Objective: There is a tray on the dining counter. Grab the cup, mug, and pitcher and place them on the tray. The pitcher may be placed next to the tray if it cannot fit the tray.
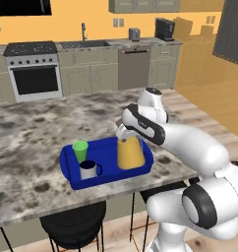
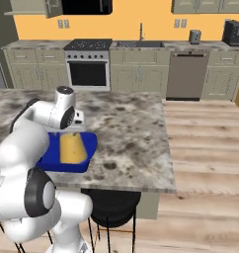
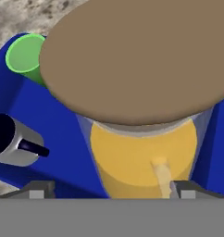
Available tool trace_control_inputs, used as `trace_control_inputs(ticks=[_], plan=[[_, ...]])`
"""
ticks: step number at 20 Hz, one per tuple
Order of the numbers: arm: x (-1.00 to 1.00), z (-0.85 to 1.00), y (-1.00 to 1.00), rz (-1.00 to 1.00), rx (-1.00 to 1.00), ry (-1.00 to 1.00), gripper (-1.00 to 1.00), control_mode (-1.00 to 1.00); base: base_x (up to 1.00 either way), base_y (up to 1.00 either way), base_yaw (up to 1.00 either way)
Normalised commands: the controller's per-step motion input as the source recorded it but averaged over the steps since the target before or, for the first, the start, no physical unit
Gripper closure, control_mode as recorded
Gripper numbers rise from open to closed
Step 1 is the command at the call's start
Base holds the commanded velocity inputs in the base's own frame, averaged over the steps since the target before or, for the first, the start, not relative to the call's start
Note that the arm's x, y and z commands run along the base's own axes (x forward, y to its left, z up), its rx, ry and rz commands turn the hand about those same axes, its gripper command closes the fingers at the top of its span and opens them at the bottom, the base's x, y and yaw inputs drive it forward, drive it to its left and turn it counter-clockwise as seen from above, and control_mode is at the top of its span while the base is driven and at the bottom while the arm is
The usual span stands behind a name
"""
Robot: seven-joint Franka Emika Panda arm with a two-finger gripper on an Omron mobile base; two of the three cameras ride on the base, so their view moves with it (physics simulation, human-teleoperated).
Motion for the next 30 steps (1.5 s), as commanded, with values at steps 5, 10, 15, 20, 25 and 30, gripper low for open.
trace_control_inputs(ticks=[5, 10, 15, 20, 25, 30], plan=[[-0.11, 0.00, -0.23, -0.04, 0.00, 0.00, -1.00, -1.00, 0.00, 0.00, 0.00], [-0.20, 0.00, -0.27, -0.09, 0.00, 0.00, -1.00, -1.00, 0.00, 0.00, 0.00], [-0.11, 0.09, -0.27, -0.07, 0.00, 0.00, -1.00, -1.00, 0.00, 0.00, 0.00], [-0.20, 0.41, -0.15, -0.02, 0.00, 0.00, -1.00, -1.00, 0.00, 0.00, 0.00], [-0.41, 0.53, 0.00, -0.02, 0.00, 0.00, -1.00, -1.00, 0.00, 0.00, 0.00], [-0.63, 0.48, 0.00, -0.10, 0.00, 0.00, -1.00, -1.00, 0.00, 0.00, 0.00]])
